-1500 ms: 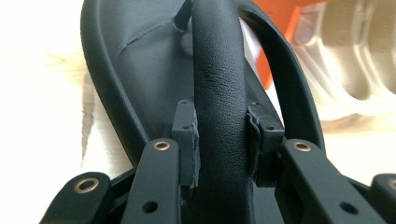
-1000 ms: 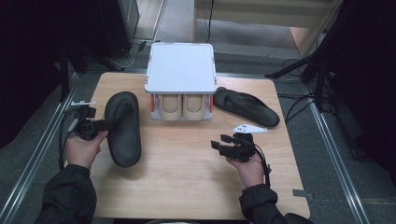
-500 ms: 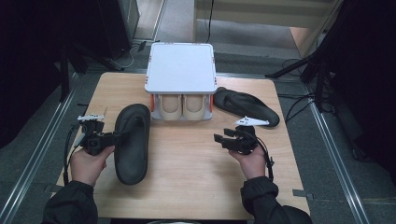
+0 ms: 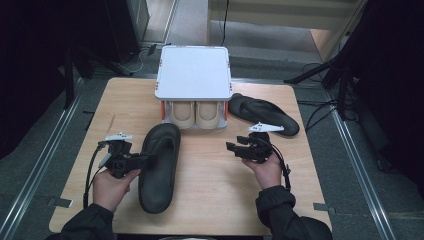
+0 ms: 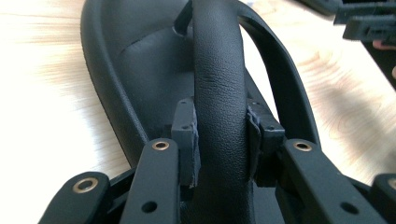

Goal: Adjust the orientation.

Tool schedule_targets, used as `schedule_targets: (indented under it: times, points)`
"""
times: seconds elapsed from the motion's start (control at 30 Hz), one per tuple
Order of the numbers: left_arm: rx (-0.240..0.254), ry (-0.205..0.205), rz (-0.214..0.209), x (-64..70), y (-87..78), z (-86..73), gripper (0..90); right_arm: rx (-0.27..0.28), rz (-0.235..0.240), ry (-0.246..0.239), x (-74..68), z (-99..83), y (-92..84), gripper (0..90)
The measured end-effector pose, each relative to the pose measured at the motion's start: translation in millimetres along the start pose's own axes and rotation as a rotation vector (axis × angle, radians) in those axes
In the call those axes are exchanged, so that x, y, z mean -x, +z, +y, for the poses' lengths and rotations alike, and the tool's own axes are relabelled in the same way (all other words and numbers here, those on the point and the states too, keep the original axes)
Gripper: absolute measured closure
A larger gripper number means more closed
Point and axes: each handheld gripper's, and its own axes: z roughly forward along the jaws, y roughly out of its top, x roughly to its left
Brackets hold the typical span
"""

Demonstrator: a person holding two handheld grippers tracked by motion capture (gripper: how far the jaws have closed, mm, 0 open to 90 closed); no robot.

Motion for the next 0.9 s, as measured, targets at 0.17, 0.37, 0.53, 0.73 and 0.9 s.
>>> schedule_targets:
  times: [0.17, 0.37, 0.53, 0.73, 0.9]
  points:
    - [-0.054, 0.037, -0.016, 10.5, 16.6, -4.3, 68.9, 0.003, -0.003, 0.002, 1.1, 0.1, -1.4, 45.4]
    - [-0.076, 0.058, -0.013, 17.9, 34.7, -7.3, 68.8, -0.001, -0.007, 0.0, 0.7, 0.0, -1.0, 45.4]
    - [-0.099, 0.054, -0.015, 18.5, 49.6, -11.1, 68.7, -0.002, -0.009, -0.001, 0.8, 0.0, -1.2, 45.4]
    - [-0.108, 0.057, -0.018, 19.3, 57.3, -14.5, 68.0, -0.008, -0.008, -0.007, -0.2, -0.3, 0.0, 45.3]
    - [-0.119, 0.071, -0.015, 21.1, 56.3, -13.4, 66.5, -0.009, -0.011, -0.01, -0.4, -0.4, 0.4, 45.4]
